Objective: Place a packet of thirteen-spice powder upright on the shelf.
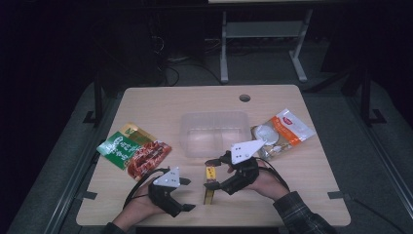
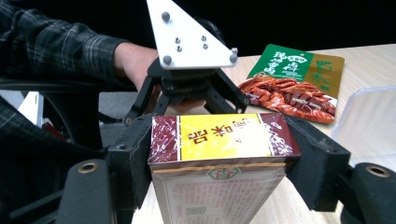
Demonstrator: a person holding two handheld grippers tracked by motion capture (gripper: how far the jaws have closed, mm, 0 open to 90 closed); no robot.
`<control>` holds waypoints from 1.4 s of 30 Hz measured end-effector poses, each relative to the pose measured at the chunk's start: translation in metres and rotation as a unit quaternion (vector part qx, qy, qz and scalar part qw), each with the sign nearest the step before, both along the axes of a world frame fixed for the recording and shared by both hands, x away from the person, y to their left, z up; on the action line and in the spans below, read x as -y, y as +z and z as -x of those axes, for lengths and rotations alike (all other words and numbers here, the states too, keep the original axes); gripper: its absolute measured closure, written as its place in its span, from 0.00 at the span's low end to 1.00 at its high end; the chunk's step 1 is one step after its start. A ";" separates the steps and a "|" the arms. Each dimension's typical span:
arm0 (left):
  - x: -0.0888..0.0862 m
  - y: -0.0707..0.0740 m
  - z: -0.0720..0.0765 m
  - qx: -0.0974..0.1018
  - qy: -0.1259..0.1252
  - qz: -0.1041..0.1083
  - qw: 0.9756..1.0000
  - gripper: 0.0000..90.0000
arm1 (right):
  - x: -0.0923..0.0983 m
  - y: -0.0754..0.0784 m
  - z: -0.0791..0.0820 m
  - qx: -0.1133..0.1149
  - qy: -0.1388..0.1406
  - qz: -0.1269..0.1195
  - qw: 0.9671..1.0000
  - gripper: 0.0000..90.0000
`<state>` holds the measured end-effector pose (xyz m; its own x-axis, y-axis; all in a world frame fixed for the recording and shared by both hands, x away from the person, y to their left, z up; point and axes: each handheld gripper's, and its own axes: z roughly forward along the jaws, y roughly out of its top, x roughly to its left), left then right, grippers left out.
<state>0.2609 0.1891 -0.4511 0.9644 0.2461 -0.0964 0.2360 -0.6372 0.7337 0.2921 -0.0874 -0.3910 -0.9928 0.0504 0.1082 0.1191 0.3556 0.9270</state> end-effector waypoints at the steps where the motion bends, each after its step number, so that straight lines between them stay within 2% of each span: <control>1: -0.003 0.001 0.001 0.001 0.004 -0.003 1.000 0.17 | 0.001 0.001 0.000 0.000 0.001 0.000 1.000 0.34; 5: -0.012 0.003 0.005 0.002 0.022 -0.008 1.000 0.17 | 0.003 0.003 -0.005 0.003 -0.001 0.003 1.000 0.34; 7: -0.015 0.003 0.006 0.009 0.024 -0.014 1.000 0.17 | 0.005 0.005 -0.008 0.004 -0.003 0.000 1.000 0.34; 10: -0.016 0.000 0.008 0.006 0.030 -0.019 0.999 0.17 | 0.007 0.008 -0.012 0.007 -0.005 0.002 1.000 0.34; 12: -0.016 -0.001 0.006 0.009 0.028 -0.025 0.999 0.17 | 0.009 0.010 -0.016 0.006 -0.007 0.002 1.000 0.34; 21: -0.016 -0.003 0.005 0.009 0.025 -0.024 0.999 0.17 | 0.014 0.024 -0.031 0.015 -0.003 0.007 1.000 0.34; 24: -0.016 -0.003 0.003 0.016 0.021 -0.032 0.999 0.17 | 0.014 0.028 -0.037 0.019 -0.004 0.006 1.000 0.34; 26: -0.015 -0.004 0.004 0.013 0.027 -0.025 0.999 0.16 | 0.014 0.031 -0.040 0.022 -0.006 0.007 1.000 0.34; 31: -0.016 -0.003 0.002 0.019 0.024 -0.037 0.999 0.15 | 0.015 0.039 -0.051 0.030 -0.008 0.011 0.999 0.34; 37: -0.016 -0.004 0.001 0.014 0.034 -0.031 0.999 0.15 | 0.015 0.045 -0.063 0.029 -0.008 0.015 0.999 0.34; 41: -0.017 -0.005 0.001 0.015 0.034 -0.034 0.999 0.15 | 0.014 0.050 -0.072 0.032 -0.009 0.021 0.999 0.34; 42: -0.017 -0.005 0.001 0.010 0.038 -0.031 0.999 0.15 | 0.014 0.051 -0.074 0.032 -0.009 0.024 0.999 0.34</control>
<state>0.2595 0.2056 -0.4557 0.9446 0.3229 -0.0596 0.2705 -0.6625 0.6985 0.3663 -0.1010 -0.3401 -0.9966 0.0713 0.0408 0.0659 0.3974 0.9153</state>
